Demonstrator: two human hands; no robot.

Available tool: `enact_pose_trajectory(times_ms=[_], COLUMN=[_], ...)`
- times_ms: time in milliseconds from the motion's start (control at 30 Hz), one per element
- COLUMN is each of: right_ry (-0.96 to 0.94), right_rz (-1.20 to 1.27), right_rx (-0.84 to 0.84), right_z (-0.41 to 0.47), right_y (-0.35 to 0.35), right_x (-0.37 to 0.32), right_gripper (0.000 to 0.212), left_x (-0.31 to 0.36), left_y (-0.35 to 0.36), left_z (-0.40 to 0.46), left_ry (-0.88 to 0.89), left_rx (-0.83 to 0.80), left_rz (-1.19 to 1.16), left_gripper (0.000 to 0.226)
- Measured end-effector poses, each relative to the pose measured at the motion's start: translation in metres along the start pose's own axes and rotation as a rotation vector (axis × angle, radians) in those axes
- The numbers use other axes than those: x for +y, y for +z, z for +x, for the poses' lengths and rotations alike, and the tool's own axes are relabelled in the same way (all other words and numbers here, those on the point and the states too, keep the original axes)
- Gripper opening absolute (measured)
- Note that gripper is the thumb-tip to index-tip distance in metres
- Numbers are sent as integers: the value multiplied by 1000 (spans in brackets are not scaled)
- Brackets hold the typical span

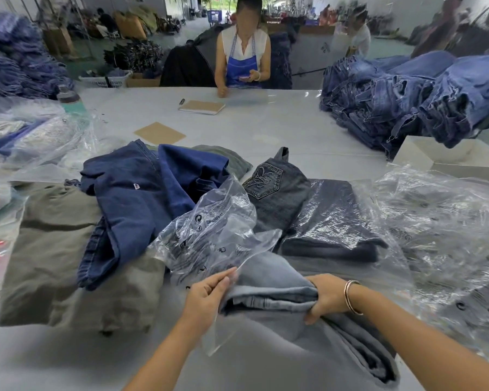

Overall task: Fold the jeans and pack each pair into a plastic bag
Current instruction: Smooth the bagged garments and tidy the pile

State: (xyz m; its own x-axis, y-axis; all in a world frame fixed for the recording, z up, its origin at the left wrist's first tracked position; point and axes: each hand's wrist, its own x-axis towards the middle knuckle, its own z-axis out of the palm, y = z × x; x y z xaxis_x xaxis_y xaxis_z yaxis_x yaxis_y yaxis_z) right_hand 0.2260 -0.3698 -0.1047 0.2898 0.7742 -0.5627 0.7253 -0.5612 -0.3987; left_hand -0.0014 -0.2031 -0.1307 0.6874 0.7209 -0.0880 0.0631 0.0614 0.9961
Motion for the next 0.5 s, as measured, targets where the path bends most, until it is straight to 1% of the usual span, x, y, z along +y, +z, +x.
enact_pose_trajectory(times_ms=[100,167,200,267,300,367,400,500], right_ry=[39,55,62,74,77,66,52,9], right_rz=[113,130,92,-79,-152,-183,-139,119], right_rx=[65,108,133,200,237,281,301,373], right_z=[4,6,8,13,15,20,21,19], right_y=[2,5,8,15,20,30,34,44], right_x=[4,0,-3,-14,-21,-32,-36,-40], right_gripper=[52,56,60,67,66,65,65,60], left_x=[6,13,16,20,20,18,17,20], left_y=[-2,1,5,18,27,44,51,62], left_z=[1,4,5,6,5,-2,-8,-24], left_ry=[82,136,186,309,363,432,463,602], left_rx=[-48,-53,-61,-84,-98,-130,-152,-247], left_rz=[137,210,261,397,473,587,627,754], left_gripper=[26,30,31,29,27,27,29,32])
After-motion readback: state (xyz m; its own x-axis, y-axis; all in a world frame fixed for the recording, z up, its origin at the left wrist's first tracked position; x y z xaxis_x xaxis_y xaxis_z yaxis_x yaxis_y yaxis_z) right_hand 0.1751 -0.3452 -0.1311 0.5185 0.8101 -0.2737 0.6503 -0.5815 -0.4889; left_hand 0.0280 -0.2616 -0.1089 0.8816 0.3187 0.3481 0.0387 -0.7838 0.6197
